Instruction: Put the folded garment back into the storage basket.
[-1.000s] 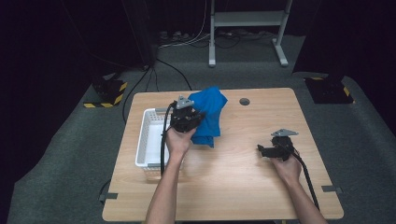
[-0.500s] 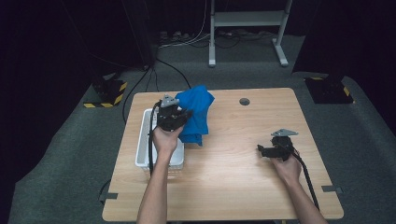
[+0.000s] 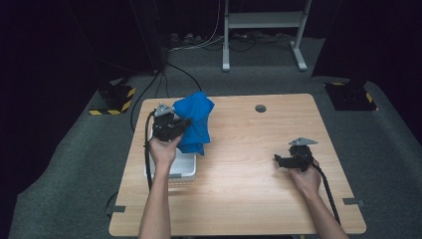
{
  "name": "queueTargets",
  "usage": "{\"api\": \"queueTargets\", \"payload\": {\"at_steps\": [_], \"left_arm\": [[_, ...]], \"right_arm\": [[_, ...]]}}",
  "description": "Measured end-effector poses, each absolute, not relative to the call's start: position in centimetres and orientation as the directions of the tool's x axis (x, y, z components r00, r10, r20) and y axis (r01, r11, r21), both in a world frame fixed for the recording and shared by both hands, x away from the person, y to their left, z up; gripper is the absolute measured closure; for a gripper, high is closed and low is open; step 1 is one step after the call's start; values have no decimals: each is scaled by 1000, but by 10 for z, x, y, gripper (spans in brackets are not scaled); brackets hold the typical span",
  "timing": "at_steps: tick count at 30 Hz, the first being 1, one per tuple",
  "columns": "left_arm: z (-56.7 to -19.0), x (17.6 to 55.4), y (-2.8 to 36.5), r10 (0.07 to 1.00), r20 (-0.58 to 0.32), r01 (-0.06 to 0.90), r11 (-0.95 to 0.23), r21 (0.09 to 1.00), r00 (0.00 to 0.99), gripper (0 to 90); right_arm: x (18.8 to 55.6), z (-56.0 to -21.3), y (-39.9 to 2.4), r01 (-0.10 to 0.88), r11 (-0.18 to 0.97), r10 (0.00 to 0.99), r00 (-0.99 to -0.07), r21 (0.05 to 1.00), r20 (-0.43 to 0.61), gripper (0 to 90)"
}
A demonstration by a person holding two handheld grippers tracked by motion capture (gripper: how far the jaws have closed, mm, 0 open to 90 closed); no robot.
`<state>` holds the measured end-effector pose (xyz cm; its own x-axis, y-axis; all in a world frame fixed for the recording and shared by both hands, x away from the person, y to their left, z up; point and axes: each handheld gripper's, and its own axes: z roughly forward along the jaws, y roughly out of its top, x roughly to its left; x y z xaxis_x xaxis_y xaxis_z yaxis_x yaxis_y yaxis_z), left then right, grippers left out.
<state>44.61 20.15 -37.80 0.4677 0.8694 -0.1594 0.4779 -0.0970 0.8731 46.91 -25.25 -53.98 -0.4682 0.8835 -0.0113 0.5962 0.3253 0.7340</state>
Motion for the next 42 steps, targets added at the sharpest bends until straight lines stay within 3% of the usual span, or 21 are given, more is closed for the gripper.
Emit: {"api": "queueTargets", "payload": {"at_steps": [17,31,42], "left_arm": [[-391,437,243,887,-171,507,-80,858,429,800],[-435,448,250,890,-206,608,-96,788,407,799],[-454,456,244,933,-158,635,-91,767,325,797]], "right_arm": [[469,-540,-252,595,327,883,-469,734,-13,148],[469,-540,-252,595,327,883,-469,734,-13,148],[469,-540,-252,595,327,883,-469,734,-13,147]]}}
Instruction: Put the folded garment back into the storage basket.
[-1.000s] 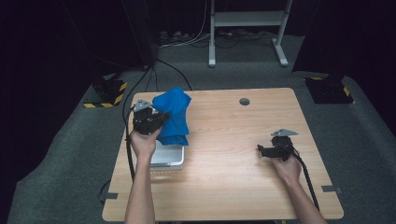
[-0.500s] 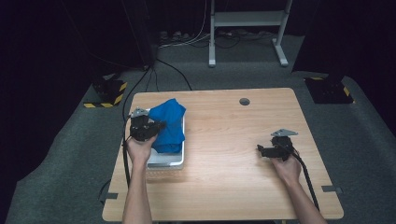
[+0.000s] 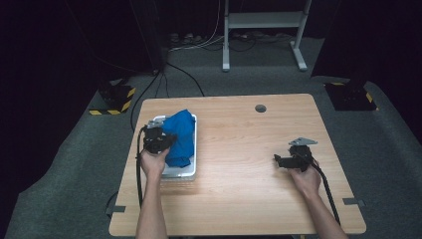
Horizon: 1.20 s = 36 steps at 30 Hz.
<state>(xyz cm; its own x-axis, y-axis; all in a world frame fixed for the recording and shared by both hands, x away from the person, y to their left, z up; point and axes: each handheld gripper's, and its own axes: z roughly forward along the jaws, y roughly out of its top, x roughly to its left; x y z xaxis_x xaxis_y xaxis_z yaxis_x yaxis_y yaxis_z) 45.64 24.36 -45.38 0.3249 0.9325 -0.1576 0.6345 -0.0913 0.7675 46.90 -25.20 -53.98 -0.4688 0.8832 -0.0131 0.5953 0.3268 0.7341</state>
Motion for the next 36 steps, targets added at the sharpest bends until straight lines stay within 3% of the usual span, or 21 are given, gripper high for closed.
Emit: {"api": "queueTargets", "payload": {"at_steps": [3,32,36], "left_arm": [[-459,460,240,948,-120,653,-108,750,295,796],[-477,465,241,986,-62,725,-72,685,156,758],[-477,465,242,989,-70,724,-48,688,132,689]], "right_arm": [[469,-540,-252,595,327,883,-470,734,-13,146],[469,-540,-251,593,332,880,-474,734,-14,142],[469,-540,-251,593,332,880,-475,734,-14,142]]}}
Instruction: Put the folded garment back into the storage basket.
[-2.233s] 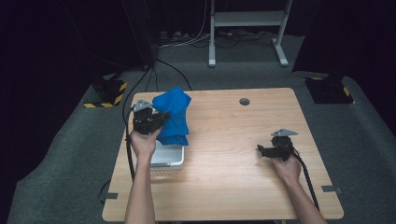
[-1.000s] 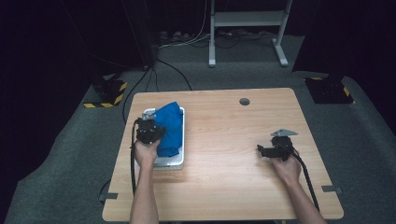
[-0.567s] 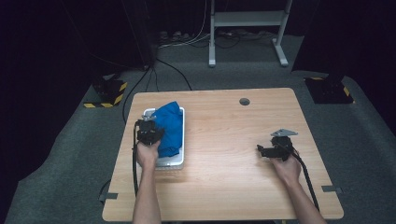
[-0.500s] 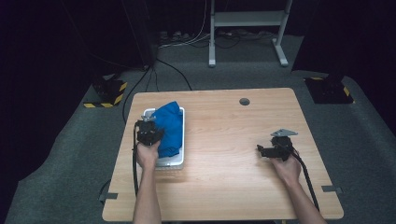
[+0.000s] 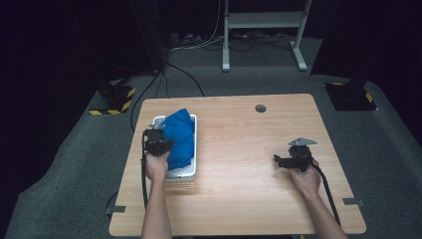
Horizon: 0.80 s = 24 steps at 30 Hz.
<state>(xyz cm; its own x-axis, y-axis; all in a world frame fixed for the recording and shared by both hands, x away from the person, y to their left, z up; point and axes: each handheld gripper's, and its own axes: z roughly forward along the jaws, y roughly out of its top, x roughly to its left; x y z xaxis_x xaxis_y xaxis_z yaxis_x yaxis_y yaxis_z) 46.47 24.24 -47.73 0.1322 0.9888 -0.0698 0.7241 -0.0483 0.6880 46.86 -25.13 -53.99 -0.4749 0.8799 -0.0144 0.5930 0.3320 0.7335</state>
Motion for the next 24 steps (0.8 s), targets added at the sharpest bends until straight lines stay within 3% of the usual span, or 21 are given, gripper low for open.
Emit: {"api": "queueTargets", "payload": {"at_steps": [2,3,12,24], "left_arm": [[-477,464,243,990,-75,721,-36,692,121,626],[-477,464,245,988,-120,721,14,693,96,595],[-472,462,248,988,-137,678,56,733,67,355],[-472,468,240,981,-175,663,81,744,77,199]], "right_arm": [[469,-540,-251,593,332,880,-475,734,-14,142],[469,-540,-251,593,332,880,-475,733,-14,142],[469,-540,-251,593,332,880,-475,733,-14,142],[469,-540,-251,593,333,879,-477,733,-13,142]]}}
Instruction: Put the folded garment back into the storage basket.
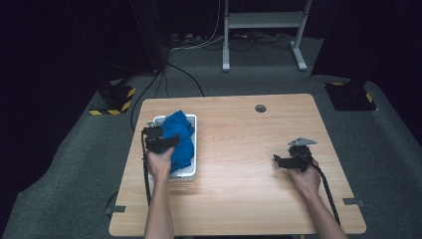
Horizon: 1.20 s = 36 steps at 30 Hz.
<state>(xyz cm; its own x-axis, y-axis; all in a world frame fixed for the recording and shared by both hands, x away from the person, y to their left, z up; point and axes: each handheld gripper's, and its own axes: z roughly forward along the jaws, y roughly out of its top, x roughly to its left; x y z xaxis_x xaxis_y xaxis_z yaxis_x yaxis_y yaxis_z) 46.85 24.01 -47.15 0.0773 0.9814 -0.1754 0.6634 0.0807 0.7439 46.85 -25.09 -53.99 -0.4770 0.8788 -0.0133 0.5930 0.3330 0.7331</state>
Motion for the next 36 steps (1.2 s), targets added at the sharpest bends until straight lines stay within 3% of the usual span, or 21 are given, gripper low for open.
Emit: {"api": "queueTargets", "payload": {"at_steps": [9,36], "left_arm": [[-469,468,235,975,-197,643,88,761,99,131],[-467,463,231,966,-228,634,103,766,118,67]], "right_arm": [[469,-540,-251,593,333,879,-477,733,-13,142],[469,-540,-251,593,333,879,-477,733,-13,142]]}}
